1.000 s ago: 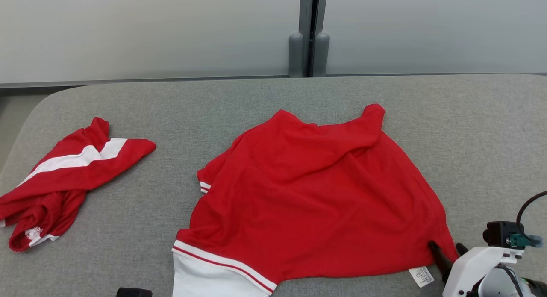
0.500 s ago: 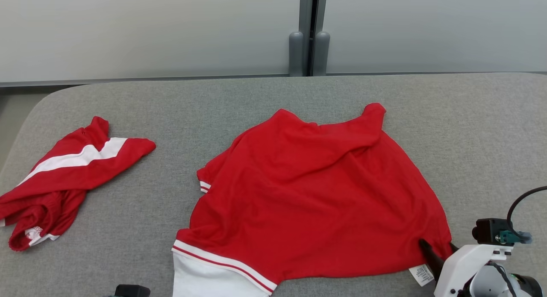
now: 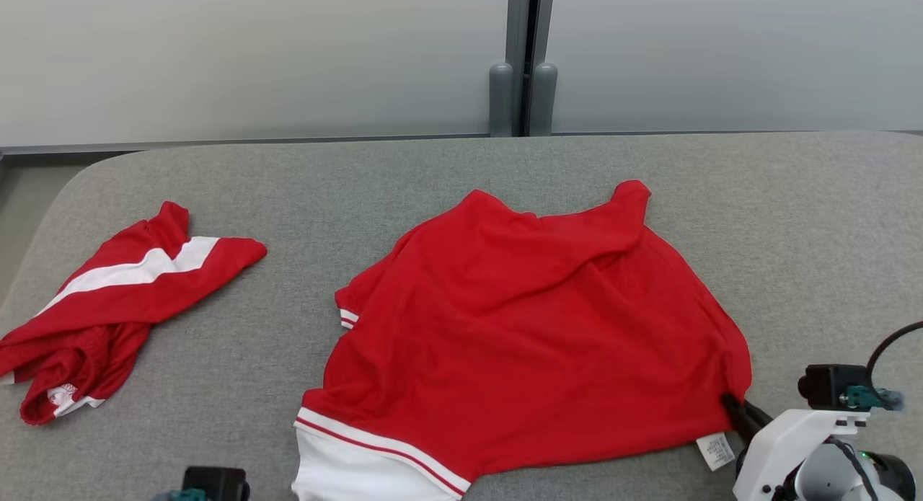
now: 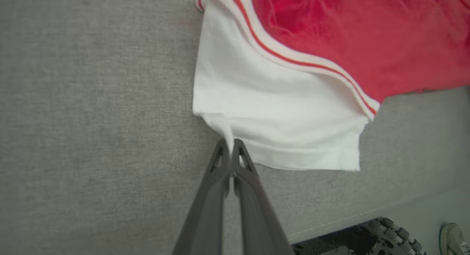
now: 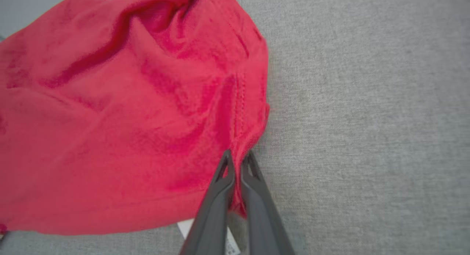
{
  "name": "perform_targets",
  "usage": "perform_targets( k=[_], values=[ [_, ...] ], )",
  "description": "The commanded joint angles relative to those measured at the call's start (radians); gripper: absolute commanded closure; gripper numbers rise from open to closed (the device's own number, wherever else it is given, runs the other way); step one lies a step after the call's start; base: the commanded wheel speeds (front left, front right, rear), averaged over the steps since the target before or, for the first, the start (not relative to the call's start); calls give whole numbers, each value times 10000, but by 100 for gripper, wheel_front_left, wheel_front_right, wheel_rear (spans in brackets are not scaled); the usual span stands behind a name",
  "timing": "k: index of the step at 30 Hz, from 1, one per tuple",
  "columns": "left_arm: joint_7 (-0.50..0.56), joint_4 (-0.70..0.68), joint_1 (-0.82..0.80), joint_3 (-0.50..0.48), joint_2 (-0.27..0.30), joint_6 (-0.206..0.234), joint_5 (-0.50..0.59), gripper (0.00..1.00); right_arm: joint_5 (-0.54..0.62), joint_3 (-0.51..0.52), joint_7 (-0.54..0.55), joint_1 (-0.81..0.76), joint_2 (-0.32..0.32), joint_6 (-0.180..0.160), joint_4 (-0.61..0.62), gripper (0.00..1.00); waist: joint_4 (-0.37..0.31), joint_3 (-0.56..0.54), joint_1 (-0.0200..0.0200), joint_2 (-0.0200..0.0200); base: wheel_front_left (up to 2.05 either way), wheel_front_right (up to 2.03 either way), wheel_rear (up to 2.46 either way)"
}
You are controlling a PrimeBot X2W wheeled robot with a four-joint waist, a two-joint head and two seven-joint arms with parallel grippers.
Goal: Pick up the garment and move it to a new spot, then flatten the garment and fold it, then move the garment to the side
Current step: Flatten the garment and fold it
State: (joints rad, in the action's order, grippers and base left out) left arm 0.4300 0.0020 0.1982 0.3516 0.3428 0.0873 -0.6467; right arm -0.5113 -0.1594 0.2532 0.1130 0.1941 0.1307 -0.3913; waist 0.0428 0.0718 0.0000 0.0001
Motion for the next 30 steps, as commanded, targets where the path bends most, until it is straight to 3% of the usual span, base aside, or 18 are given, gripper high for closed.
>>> perform_targets(
  k=[1,9,14,19,23,30],
  values=[
    [-159,-222,3,-137,70,-89,-81,100,-65,50,-137,-64,114,2,142,100,10,-30,0,-1,0,0,0],
    [-1112,-1821,-489,-819,294,-270,-90,100,-390,132,-530,-108,170,2,1125,100,29,-128,0,-1,0,0,0],
    [-1204,-1938,-1683,-996,533,-566,101,100,-985,63,-624,629,101,3,1613,100,-56,134,0,-1,0,0,0],
    [-963,-1024,-3768,-1140,1144,-1067,499,100,-1161,-49,-698,2147,260,3,1518,100,-157,762,0,-1,0,0,0],
    [-894,274,-6588,-1149,1526,-1795,513,100,-971,-289,-783,4391,402,2,986,100,-214,1878,0,-1,0,0,0],
    [-1389,2084,-10827,-409,1786,-2177,708,100,-1255,-544,-1059,8152,507,2,-275,100,-207,3534,0,-1,0,0,0]
  ],
)
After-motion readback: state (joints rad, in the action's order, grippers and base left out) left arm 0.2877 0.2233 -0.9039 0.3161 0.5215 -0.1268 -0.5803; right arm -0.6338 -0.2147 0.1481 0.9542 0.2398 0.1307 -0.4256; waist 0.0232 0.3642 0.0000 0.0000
